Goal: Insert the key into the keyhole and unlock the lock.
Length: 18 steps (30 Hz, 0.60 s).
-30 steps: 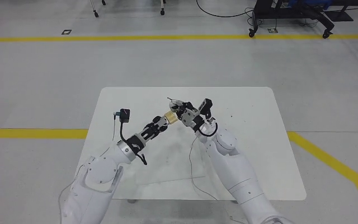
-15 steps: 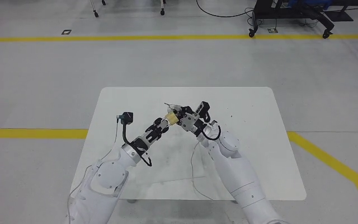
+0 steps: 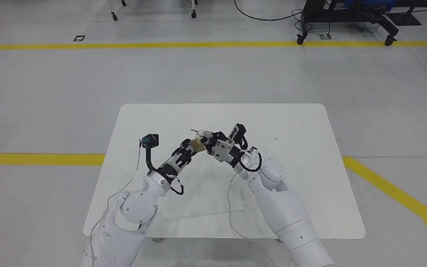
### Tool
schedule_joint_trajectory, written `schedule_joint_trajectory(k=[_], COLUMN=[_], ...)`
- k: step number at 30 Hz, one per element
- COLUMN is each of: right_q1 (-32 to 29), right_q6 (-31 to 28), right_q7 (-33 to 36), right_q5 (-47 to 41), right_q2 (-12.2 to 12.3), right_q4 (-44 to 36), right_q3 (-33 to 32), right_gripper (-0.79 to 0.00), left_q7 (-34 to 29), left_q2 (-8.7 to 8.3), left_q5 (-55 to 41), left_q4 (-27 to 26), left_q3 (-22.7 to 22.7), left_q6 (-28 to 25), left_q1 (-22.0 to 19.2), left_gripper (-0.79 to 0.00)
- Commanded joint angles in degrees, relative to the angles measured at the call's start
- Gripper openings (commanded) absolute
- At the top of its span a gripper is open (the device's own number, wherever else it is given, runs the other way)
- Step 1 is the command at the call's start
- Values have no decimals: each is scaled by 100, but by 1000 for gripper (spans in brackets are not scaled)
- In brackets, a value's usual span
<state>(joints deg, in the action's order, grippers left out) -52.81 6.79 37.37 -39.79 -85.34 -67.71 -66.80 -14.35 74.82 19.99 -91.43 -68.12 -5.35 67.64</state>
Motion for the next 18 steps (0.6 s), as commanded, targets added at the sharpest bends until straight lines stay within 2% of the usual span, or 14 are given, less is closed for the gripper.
schedule_joint_trajectory(k=[1, 5, 10, 18], right_q1=[1, -10, -70, -195], right_q6=[37, 83, 244, 372], right_q7=[39, 187, 768, 1316], right_q5=[19, 40, -102, -464], right_q2=[4, 14, 93, 222], right_q4=[-8, -36, -93, -199], right_q3=[21, 61, -142, -601], right_gripper=[-785, -785, -785, -785], left_q7=[58, 42, -376, -1766], left_q2=[10, 24, 6, -61], left_q5=[35, -44, -442, -2159], left_q4=[59, 189, 429, 961], left_q3=[34, 49, -85, -527], left_q6=[-27, -137, -471, -1082], left_q1=[-31, -104, -188, -325], left_gripper=[-785, -785, -785, -785])
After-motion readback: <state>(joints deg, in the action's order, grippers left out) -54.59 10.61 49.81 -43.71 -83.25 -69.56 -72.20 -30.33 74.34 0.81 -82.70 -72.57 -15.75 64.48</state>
